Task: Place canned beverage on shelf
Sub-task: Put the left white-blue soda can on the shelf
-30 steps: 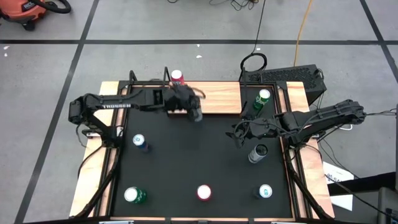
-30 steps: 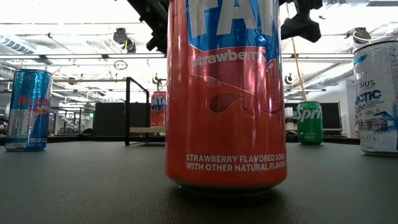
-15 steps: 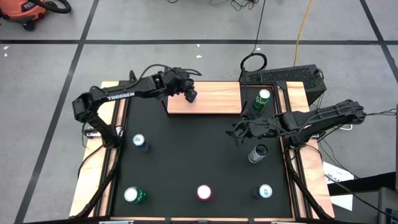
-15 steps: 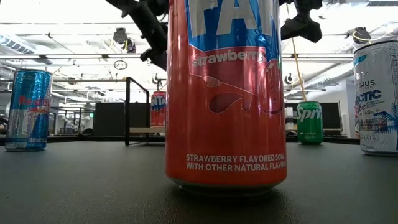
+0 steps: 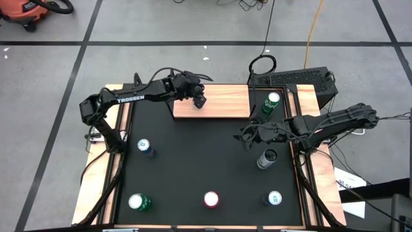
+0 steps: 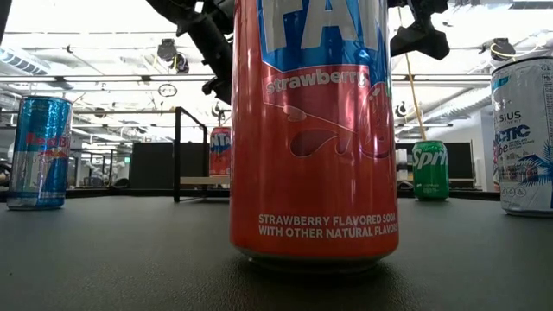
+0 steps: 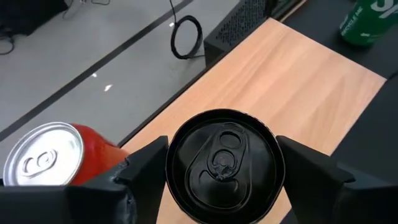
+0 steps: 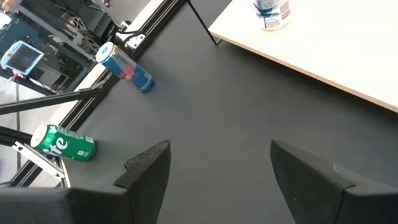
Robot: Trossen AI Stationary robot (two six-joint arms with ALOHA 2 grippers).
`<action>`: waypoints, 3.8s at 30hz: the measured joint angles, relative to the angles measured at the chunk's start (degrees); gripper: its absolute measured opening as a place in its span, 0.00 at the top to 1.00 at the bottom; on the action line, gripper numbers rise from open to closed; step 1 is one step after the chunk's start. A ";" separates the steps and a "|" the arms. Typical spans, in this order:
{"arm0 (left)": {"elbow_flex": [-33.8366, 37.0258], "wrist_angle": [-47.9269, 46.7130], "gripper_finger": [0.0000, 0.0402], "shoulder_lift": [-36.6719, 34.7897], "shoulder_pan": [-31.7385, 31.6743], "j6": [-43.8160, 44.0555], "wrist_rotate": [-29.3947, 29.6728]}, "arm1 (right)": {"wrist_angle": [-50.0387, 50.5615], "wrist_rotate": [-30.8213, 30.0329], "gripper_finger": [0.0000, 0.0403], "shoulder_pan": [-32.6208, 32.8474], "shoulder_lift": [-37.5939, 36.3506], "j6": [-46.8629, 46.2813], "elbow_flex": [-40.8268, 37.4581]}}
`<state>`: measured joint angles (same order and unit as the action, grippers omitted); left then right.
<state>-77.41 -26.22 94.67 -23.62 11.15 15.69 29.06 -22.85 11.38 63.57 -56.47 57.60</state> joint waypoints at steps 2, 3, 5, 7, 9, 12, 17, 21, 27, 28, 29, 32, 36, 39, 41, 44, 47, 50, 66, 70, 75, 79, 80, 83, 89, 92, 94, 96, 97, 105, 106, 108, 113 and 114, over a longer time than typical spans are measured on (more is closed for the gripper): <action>0.04 -0.45 0.29 0.00 0.00 -0.08 -0.28 | -0.02 -0.05 0.34 -0.02 0.00 -0.31 0.00; 0.08 -0.71 0.27 0.00 0.00 -0.14 -0.52 | -0.02 -0.07 0.34 -0.02 0.00 -0.45 0.00; -0.02 -1.01 0.23 0.00 0.01 -1.70 -0.65 | -0.02 -0.07 0.34 -0.02 0.00 -0.65 0.00; -1.31 -3.12 0.21 0.00 0.04 -3.61 -0.66 | -0.02 -0.24 0.34 -0.02 0.00 -1.04 0.00; -3.38 -5.63 0.19 0.00 0.02 -5.58 -0.66 | -0.06 -1.18 0.34 -0.02 0.00 -1.18 0.00; -6.50 -8.10 0.18 -0.02 0.02 -9.45 -0.64 | -0.10 -1.28 0.34 -0.02 0.00 -1.20 0.00; -14.67 -14.04 0.19 -0.12 0.02 -17.15 -2.31 | -0.12 -1.38 0.34 -0.02 0.00 -1.42 0.00; -18.41 -16.14 0.30 -0.14 0.01 -21.89 -6.13 | -0.13 -1.38 0.34 -0.02 0.00 -1.42 0.00; -19.56 -21.06 0.64 -0.11 -2.30 -31.91 -12.55 | -0.67 -1.48 0.34 -0.02 0.00 -1.97 0.02; -19.56 -21.80 0.70 -0.09 -2.75 -34.10 -13.59 | -0.61 -1.68 0.34 -0.02 0.00 -2.32 0.02; -19.56 -22.17 0.76 -0.09 -3.13 -36.29 -14.40 | -0.59 -2.35 0.34 -0.02 0.00 -2.61 0.02; -19.56 -22.30 0.93 0.29 -4.00 -42.85 -15.85 | -0.81 -2.86 0.34 -0.02 0.00 -2.89 0.02; -19.52 -22.27 0.98 0.88 -5.31 -50.47 -18.41 | -1.46 -2.91 0.34 -0.02 0.00 -2.90 0.02; -19.55 -22.35 0.98 2.34 -6.07 -53.41 -19.31 | -1.46 -2.91 0.34 -0.02 0.00 -3.66 0.02; -19.50 -22.51 0.99 3.60 -6.33 -53.62 -19.45 | -1.46 -2.91 0.34 -0.02 0.00 -4.18 0.02; -19.50 -22.77 1.00 4.80 -6.86 -53.63 -19.63 | -1.44 -2.91 0.34 -0.02 0.00 -4.69 0.02; -19.50 -22.90 1.00 5.70 -6.89 -53.65 -19.61 | -1.46 -2.91 0.34 -0.02 0.00 -5.59 0.02; -19.47 -22.68 1.00 5.55 -6.75 -53.65 -19.69 | -1.44 -2.91 0.34 -0.02 0.00 -5.88 0.02; -19.65 -23.41 1.00 7.24 -6.80 -46.30 -19.57 | -1.42 -4.17 0.34 -0.02 0.00 -5.94 0.02; -19.74 -23.02 1.00 7.84 -6.81 -43.34 -18.71 | -1.42 -4.17 0.34 -0.02 0.00 -6.09 0.02; -19.67 -20.69 1.00 8.32 -7.06 -37.85 -14.16 | -1.42 -4.17 0.34 -0.02 0.00 -6.07 0.02; -19.56 -20.66 1.00 8.37 -7.56 -35.12 -10.84 | -1.42 -4.17 0.34 -0.02 0.00 -6.03 0.02; -19.55 -20.69 1.00 8.39 -7.61 -34.57 -9.98 | -1.42 -4.17 0.34 -0.02 0.00 -6.03 0.02; -19.45 -21.02 1.00 8.45 -7.58 -34.12 -9.45 | -1.42 -4.17 0.34 -0.02 0.00 -5.97 0.02; -19.34 -21.22 1.00 8.55 -6.85 -34.06 -12.44 | -1.40 -4.17 0.34 -0.02 0.00 -5.80 0.02; -19.34 -20.79 1.00 8.55 -6.16 -34.04 -12.07 | -1.39 -4.17 0.34 -0.02 0.00 -5.73 0.02; -19.34 -20.78 1.00 8.54 -5.78 -33.93 -11.61 | -1.39 -4.17 0.34 -0.02 0.00 -5.68 0.02; -19.34 -20.86 1.00 8.52 -5.48 -33.78 -11.15 | -1.38 -4.17 0.34 -0.02 0.00 -5.68 0.02; -19.34 -20.96 1.00 8.52 -5.46 -33.10 -11.09 | -1.39 -4.17 0.34 -0.02 0.00 -5.68 0.02; -19.43 -24.45 0.98 8.46 -5.08 -13.32 -14.23 | -1.38 -4.17 0.34 -0.02 0.00 -5.75 0.02; -19.43 -25.64 0.95 8.44 -4.93 -10.95 -15.30 | -1.38 -4.18 0.34 -0.02 0.00 -5.65 0.02; -18.83 -26.87 0.90 8.43 -3.94 -6.72 -15.25 | -1.36 -4.66 0.34 -0.02 0.00 -5.36 0.02; -15.00 -28.39 0.68 8.39 -0.11 1.38 -10.35 | -1.13 -5.70 0.34 0.00 0.00 -4.32 0.02; -14.24 -28.47 0.63 8.39 0.39 3.60 -9.65 | -1.00 -5.70 0.34 -0.02 0.00 -4.04 0.02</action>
<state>-91.65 -54.69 103.07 -23.23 14.74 6.04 28.05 -28.56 11.35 63.57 -60.51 57.63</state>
